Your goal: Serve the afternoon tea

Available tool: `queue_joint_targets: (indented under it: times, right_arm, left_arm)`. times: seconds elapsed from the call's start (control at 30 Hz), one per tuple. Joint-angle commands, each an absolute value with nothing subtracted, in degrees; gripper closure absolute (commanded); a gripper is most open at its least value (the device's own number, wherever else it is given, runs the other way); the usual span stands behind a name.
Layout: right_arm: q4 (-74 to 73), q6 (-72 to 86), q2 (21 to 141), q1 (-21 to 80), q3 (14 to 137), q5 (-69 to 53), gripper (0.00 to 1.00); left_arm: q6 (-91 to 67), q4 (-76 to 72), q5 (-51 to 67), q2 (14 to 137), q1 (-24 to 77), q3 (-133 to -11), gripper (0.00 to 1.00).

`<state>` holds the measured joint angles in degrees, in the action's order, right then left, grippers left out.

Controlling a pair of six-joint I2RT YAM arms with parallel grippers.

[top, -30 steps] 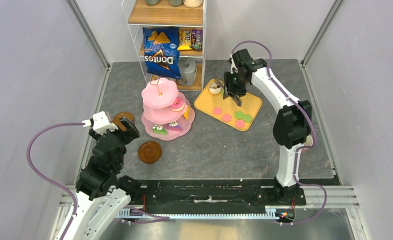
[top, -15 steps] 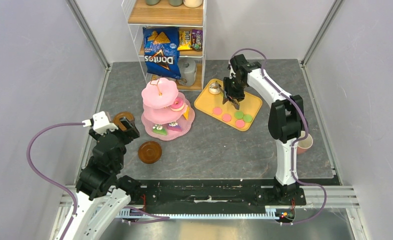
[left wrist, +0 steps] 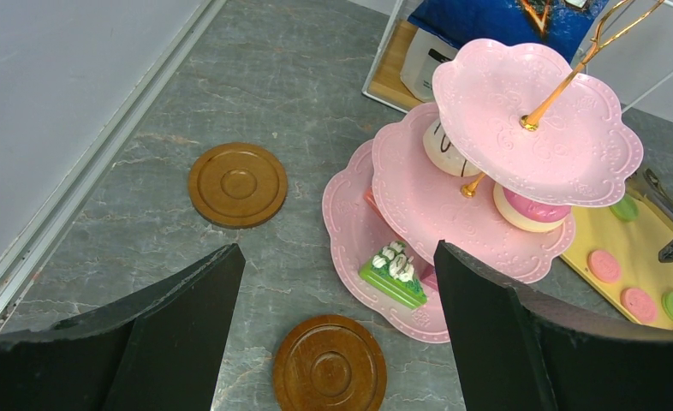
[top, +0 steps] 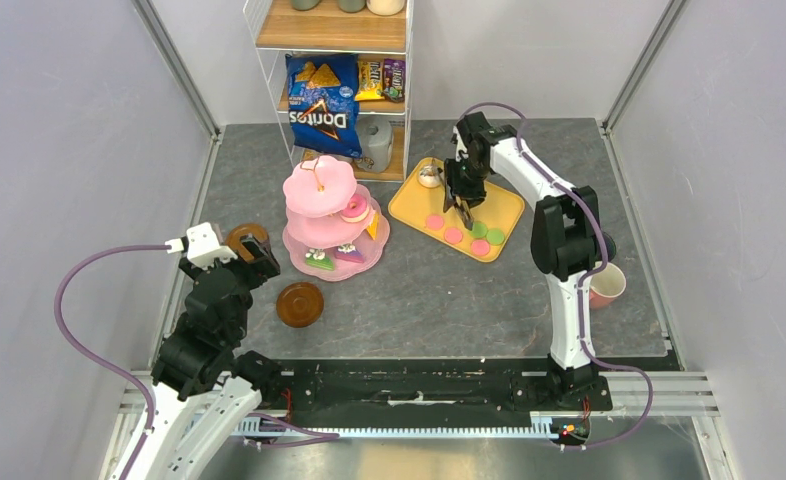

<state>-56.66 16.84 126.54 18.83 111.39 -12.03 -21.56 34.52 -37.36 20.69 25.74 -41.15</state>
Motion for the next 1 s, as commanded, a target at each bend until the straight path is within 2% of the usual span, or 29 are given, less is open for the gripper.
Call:
queue_joint_targets:
  times: [0.0,0.23,0.4,0.5,0.97]
  right_arm:
    - [-57.83,15.00,126.84,18.39,115.63,-14.45,0.50]
    - [-58.84,14.47,126.66,18.48,116.45,-15.75,0.51]
    - [-58.97,14.28,125.56,18.43,115.52,-15.16,0.60]
    - [-58.98,14.13,123.61,18.45,114.25,-14.70,0.62]
    - [-54.72,13.71,104.25,20.26,98.23,-11.90,0.64]
  left_arm:
    - [-22.48,32.48,-37.43,20.87,25.40,-40.97,0.10]
    - [-22.54,32.44,-37.34,20.93,25.42,-41.00,0.10]
    - [-22.50,32.43,-37.35,20.92,25.43,-41.03,0.10]
    - [-22.46,32.43,-37.35,20.92,25.45,-41.00,0.10]
    - [-22.54,32.54,-37.88,20.83,25.47,-40.98,0.10]
